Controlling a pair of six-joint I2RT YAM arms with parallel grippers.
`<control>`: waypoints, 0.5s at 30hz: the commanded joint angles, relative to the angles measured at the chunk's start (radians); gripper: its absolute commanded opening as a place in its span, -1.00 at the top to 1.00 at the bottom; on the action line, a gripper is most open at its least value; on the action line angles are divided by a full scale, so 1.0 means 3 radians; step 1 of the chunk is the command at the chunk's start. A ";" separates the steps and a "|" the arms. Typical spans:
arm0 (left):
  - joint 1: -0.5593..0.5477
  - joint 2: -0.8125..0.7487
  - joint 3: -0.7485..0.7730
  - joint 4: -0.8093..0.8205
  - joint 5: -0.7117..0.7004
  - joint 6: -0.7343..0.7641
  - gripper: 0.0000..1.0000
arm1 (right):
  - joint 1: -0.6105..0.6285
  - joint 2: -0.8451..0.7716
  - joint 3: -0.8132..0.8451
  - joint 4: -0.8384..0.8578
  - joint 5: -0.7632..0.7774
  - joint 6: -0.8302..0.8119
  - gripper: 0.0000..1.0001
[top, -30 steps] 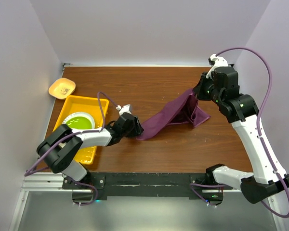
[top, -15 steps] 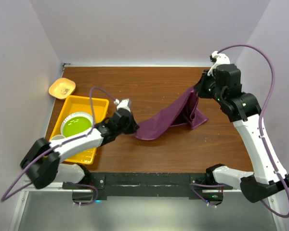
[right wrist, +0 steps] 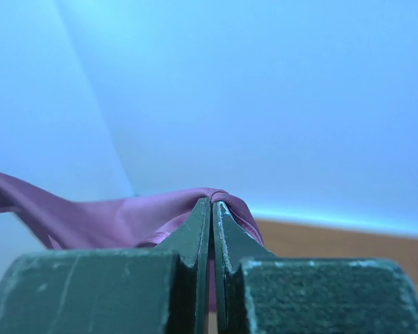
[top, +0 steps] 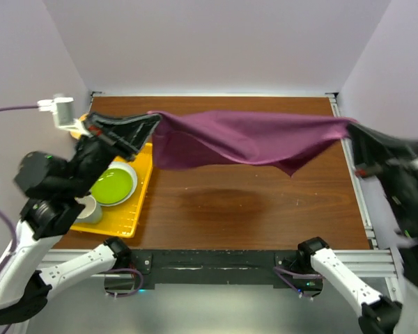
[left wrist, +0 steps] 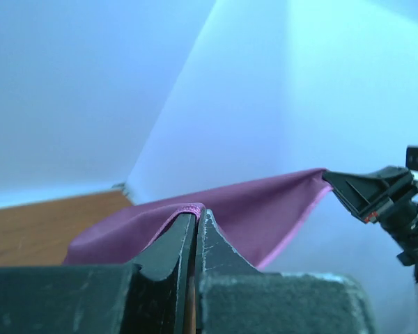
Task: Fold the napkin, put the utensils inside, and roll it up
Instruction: Flatten the napkin out
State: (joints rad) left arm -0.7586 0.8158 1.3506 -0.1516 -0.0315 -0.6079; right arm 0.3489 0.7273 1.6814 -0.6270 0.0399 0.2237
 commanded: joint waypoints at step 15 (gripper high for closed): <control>0.0053 0.0836 0.0201 -0.1195 -0.1678 -0.0152 1.00 | 0.0003 0.0590 -0.0527 -0.0287 0.1138 0.0906 1.00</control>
State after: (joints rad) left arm -0.7582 0.8257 1.3266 -0.2962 -0.2100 -0.6201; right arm 0.3523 0.6533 1.5070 -0.5438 0.1555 0.4213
